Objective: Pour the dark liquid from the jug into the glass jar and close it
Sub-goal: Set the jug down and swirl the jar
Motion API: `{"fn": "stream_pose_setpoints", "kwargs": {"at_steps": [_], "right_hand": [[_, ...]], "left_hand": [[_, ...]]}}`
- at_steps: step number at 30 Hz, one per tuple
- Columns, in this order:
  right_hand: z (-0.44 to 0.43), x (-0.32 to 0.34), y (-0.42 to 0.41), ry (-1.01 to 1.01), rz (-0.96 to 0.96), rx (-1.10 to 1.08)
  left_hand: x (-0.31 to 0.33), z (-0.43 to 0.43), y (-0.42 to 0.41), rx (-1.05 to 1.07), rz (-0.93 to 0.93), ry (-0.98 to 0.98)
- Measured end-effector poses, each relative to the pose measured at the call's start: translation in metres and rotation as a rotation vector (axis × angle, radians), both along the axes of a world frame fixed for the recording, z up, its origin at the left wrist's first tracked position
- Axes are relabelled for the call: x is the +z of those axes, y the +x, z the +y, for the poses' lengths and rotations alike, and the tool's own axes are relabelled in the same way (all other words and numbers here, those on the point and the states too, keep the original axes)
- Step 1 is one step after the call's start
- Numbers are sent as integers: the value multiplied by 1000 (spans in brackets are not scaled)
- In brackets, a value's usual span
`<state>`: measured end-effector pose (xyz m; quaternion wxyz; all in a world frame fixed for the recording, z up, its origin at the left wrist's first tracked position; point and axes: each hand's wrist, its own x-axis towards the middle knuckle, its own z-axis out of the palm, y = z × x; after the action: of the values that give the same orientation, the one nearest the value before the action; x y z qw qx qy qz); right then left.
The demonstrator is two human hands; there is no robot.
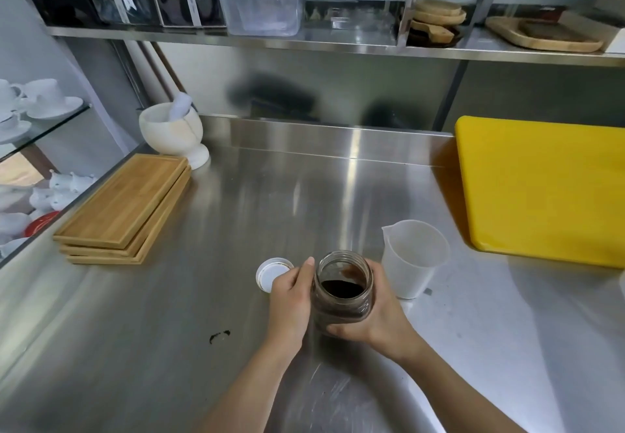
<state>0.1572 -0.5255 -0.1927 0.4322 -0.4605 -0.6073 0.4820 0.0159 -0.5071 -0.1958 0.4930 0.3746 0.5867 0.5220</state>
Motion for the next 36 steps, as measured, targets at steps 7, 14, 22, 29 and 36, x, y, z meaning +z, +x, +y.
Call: {"fn": "stream_pose_setpoints", "kwargs": {"at_steps": [7, 14, 22, 29, 36], "right_hand": [[11, -4, 1, -65, -28, 34], [11, -16, 0, -88, -92, 48], [13, -21, 0, -95, -114, 82], [16, -4, 14, -177, -174, 250], [44, 57, 25, -160, -122, 201]], "left_hand": [[-15, 11, 0, -3, 68, -48], [-33, 10, -4, -10, 99, -66], [-33, 10, -9, -25, 107, -82], [-30, 6, -17, -98, 182, -38], [-29, 7, -16, -94, 167, -62]]}}
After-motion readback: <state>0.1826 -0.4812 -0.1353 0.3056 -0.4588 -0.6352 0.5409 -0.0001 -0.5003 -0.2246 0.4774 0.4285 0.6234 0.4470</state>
